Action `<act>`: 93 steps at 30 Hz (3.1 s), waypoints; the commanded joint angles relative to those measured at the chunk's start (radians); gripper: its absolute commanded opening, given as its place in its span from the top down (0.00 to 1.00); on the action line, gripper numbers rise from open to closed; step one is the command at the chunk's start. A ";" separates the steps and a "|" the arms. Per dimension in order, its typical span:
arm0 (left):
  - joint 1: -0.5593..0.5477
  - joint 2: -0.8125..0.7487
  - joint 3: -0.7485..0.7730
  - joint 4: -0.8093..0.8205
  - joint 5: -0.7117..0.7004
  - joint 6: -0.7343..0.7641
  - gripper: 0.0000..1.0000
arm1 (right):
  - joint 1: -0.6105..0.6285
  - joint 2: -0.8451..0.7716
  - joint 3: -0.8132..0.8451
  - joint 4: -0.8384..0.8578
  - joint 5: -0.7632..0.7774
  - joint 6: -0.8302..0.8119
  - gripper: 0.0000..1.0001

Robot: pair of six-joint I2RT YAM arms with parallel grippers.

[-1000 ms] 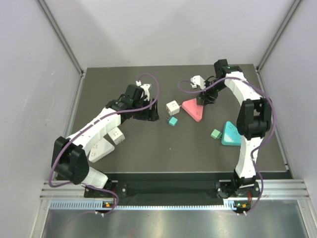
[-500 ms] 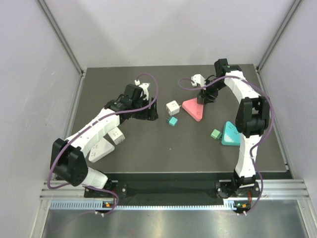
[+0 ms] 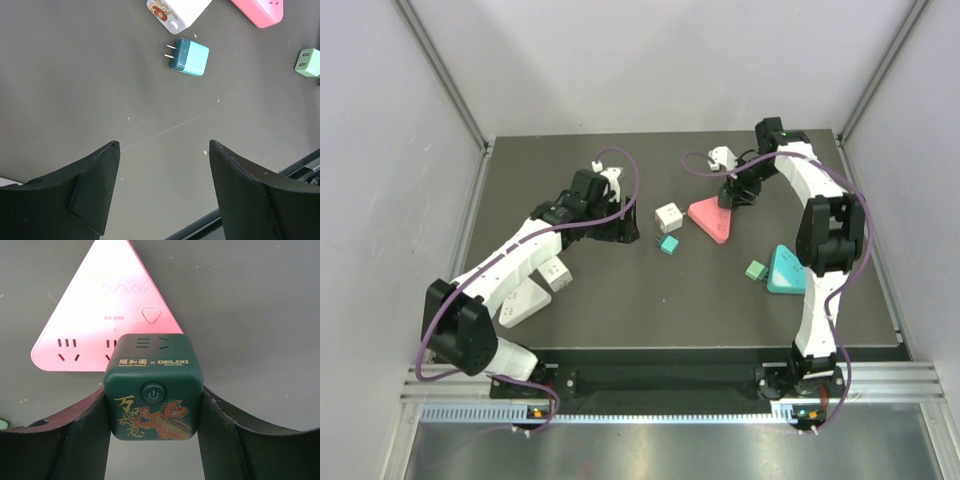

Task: Insert the plug

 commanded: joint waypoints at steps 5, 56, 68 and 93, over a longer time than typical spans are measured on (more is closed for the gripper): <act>0.001 -0.040 0.016 0.013 -0.010 0.021 0.23 | -0.025 0.026 0.073 0.050 -0.074 0.070 1.00; 0.002 -0.047 0.013 0.015 -0.013 0.023 0.23 | -0.027 0.040 0.137 0.040 -0.115 0.167 1.00; 0.002 -0.050 0.011 0.015 -0.013 0.024 0.23 | -0.034 0.048 0.130 0.010 -0.121 0.147 1.00; 0.002 -0.046 0.011 0.015 -0.012 0.024 0.23 | -0.041 0.099 0.119 -0.046 -0.118 0.063 1.00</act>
